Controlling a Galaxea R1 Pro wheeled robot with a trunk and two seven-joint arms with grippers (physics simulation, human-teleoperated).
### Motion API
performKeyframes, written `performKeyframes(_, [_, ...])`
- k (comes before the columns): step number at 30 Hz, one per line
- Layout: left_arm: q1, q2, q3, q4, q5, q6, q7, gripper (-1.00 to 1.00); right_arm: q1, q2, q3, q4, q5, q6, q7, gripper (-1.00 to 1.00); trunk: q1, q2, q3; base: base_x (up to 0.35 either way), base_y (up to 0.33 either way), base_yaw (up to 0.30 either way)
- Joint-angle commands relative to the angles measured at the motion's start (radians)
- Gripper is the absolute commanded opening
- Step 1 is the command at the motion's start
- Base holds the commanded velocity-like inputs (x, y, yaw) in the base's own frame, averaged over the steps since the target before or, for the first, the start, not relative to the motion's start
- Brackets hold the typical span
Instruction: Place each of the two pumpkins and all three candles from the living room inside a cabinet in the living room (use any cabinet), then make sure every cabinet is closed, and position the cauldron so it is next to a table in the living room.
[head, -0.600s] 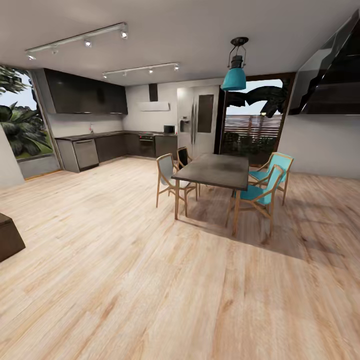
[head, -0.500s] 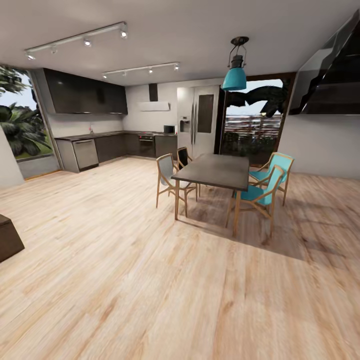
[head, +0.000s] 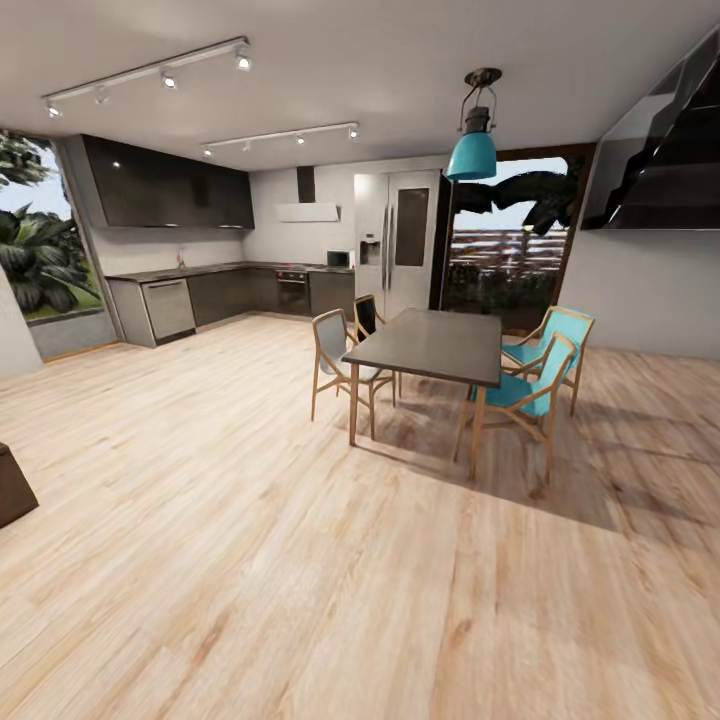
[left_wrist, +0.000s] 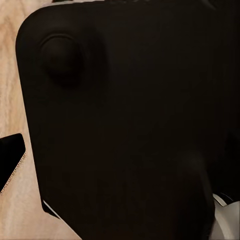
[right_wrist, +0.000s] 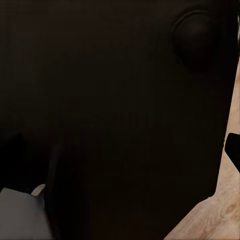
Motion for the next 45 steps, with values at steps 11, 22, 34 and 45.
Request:
performKeyframes(11, [0.000,0.001,0.002,-0.016,0.000,-0.062,0.000,1.00,0.000,-0.004,-0.001,0.001,0.002,0.002,-0.001,1.00,0.000,0.000,0.000,0.178,0.005,0.000])
performKeyframes(22, [0.000,0.007,0.004,-0.107,0.000,-0.140,0.000,1.00,0.000,0.004,-0.005,0.000,-0.001,0.000,-0.001,1.00,0.000,0.000,0.000,0.082,0.024,0.000])
performKeyframes(34, [0.000,0.008,0.005,-0.179,0.001,-0.171,0.000,1.00,0.000,0.004,-0.004,-0.001,0.001,-0.023,0.000,1.00,0.000,0.000,0.000,0.000,0.000,0.000])
performKeyframes(45, [0.000,0.003,0.007,-0.200,0.001,-0.234,0.000,1.00,0.000,-0.008,0.001,-0.003,0.009,-0.024,-0.001,1.00,0.000,0.000,0.000,0.126,0.021,0.000])
